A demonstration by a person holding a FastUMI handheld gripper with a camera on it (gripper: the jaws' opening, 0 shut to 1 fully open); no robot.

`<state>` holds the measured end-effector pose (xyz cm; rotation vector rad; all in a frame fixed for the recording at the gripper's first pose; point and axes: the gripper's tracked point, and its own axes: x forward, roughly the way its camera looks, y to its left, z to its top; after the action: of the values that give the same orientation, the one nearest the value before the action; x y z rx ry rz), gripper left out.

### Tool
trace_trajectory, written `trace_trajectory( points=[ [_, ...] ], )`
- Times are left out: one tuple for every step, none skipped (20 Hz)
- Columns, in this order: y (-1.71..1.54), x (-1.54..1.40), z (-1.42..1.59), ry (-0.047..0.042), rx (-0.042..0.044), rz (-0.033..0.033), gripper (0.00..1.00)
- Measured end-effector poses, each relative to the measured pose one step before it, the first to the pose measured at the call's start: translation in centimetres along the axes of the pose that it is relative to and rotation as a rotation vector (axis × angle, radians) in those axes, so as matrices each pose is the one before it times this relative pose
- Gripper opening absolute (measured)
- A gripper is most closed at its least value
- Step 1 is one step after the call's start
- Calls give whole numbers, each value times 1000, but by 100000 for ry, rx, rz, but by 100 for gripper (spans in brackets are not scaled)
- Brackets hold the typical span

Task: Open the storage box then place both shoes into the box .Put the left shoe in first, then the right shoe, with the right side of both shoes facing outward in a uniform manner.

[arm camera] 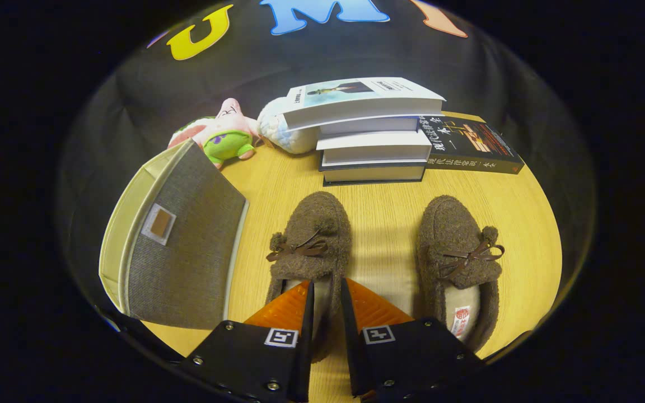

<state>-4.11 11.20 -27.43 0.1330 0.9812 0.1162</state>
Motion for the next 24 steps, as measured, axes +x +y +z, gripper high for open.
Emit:
trace_trajectory(
  points=[
    [-168, 767, -147, 2271, 293, -771, 28],
    [-219, 778, -396, 3245, 200, -1063, 28],
    [-94, 753, -63, 1962, 735, -238, 28],
    [-56, 513, 57, 1271, 792, -514, 28],
    [-176, 370, 66, 1179, 1126, -268, 28],
    [39, 544, -79, 180, 1160, 281, 27],
    [-44, -412, 160, -149, 1349, -140, 16],
    [69, -45, -69, 643, 944, 525, 7],
    [-7, -153, -65, 608, 799, 234, 5],
    [146, -113, 18, 388, -18, 1265, 5],
    [29, -201, -282, 1471, 390, 569, 0],
    [130, -401, 69, 674, 1952, 568, 0],
    [188, -561, 83, 199, 2309, 828, 0],
    [316, -661, 215, -197, 2356, 1330, 0],
    [486, -709, 131, -91, 2738, 2229, 0],
    [560, -778, 139, 513, 3232, 2440, 0],
    [426, -800, 212, 220, 2709, 1494, 0],
    [356, -854, 290, -448, 1003, 860, 0],
    [397, -971, 335, -1051, 184, 665, 0],
    [559, -973, 459, -1159, 948, 1538, 0],
    [1060, -1146, 445, -1667, 2598, 3361, 0],
    [1175, -1066, 541, -1360, 2268, 3527, 0],
    [988, -984, 583, -994, 562, 1924, 0],
    [754, -984, 510, -992, -714, 840, 0]
  ],
)
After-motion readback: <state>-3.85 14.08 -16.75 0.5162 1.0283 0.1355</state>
